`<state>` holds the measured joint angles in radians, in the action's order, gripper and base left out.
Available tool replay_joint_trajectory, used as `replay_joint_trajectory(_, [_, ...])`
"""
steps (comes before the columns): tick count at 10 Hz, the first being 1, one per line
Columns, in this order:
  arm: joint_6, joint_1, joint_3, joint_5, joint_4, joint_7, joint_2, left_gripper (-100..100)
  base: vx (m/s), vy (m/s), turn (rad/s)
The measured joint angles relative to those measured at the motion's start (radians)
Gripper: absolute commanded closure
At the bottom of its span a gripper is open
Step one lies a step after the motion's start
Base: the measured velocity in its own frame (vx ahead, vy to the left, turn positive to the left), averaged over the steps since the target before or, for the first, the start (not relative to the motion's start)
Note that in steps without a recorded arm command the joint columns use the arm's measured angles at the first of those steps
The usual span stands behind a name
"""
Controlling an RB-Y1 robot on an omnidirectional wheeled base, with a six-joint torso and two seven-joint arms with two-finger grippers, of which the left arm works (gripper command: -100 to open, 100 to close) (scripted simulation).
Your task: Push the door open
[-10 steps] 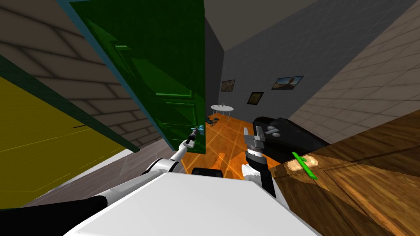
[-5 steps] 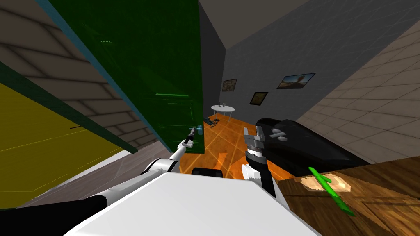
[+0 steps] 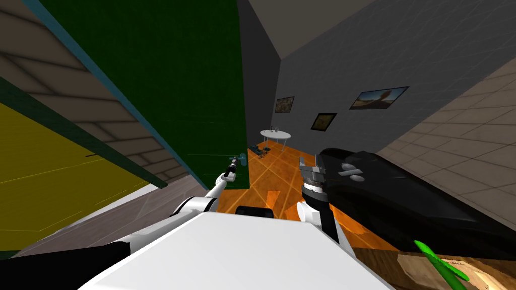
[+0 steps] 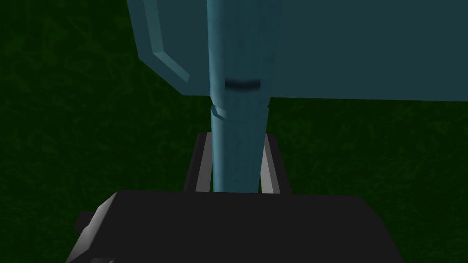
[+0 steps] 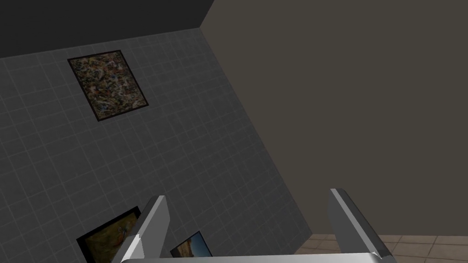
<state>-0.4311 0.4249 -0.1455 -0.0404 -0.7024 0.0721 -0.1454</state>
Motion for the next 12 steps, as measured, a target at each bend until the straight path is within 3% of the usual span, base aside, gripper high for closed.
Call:
replay_joint_trajectory(2, [-0.022,0.019,-0.025,-0.008,0.049,-0.003,-0.018,100,0.174,-0.106,0.061])
replay_joint_trajectory(4, [-0.017,0.012,-0.043,-0.013,0.028,-0.011,-0.023,100,0.155,-0.107,0.065])
replay_joint_trajectory(7, [-0.021,0.01,-0.074,-0.022,0.046,-0.019,-0.039,100,0.193,-0.121,0.079])
replay_joint_trajectory(8, [-0.008,-0.004,-0.086,-0.024,0.018,-0.027,-0.037,100,0.191,-0.124,0.085])
replay_joint_trajectory(12, [-0.018,0.004,-0.131,-0.036,0.041,-0.044,-0.057,100,0.133,-0.094,0.063])
